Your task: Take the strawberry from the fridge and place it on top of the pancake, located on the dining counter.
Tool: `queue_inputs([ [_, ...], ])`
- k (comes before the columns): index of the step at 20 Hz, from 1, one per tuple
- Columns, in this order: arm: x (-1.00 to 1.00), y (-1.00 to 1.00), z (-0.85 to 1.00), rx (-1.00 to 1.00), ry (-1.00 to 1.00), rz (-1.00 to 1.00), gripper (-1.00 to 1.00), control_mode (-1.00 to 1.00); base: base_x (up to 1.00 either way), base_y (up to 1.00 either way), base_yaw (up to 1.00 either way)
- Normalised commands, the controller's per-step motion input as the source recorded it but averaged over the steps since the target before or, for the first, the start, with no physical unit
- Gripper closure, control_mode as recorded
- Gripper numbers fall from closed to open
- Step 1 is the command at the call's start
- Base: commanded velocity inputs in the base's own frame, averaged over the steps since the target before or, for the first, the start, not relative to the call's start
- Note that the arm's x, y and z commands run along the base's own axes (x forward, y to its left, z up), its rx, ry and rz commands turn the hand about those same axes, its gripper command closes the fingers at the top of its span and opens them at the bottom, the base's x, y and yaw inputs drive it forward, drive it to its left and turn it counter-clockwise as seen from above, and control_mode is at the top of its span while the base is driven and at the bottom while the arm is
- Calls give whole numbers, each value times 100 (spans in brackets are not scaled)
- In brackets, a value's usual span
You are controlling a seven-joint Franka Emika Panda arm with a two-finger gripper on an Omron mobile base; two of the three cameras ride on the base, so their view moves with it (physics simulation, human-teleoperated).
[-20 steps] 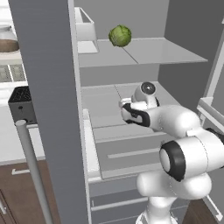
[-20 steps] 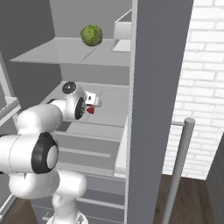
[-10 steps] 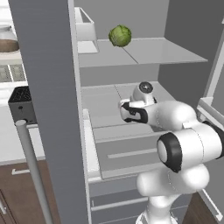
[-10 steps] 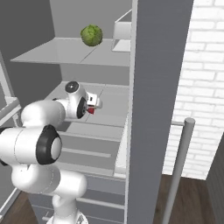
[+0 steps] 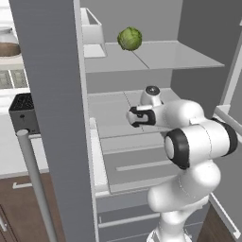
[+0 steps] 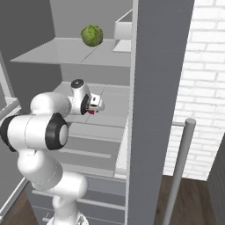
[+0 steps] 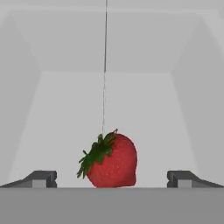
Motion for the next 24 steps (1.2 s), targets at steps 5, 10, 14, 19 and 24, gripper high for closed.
queue_inputs([
  [5, 3, 0, -9, 0, 0, 0, -100, -100, 0, 0, 0],
  [10, 0, 0, -30, 0, 6, 0, -100, -100, 0, 0, 0],
  [14, 9, -2, -37, 0, 2, 0, -100, -100, 0, 0, 0],
  [19, 23, 0, -9, 0, 0, 0, -100, -100, 0, 0, 0],
  [24, 18, 0, 0, 0, 0, 0, -100, -100, 0, 0, 0],
])
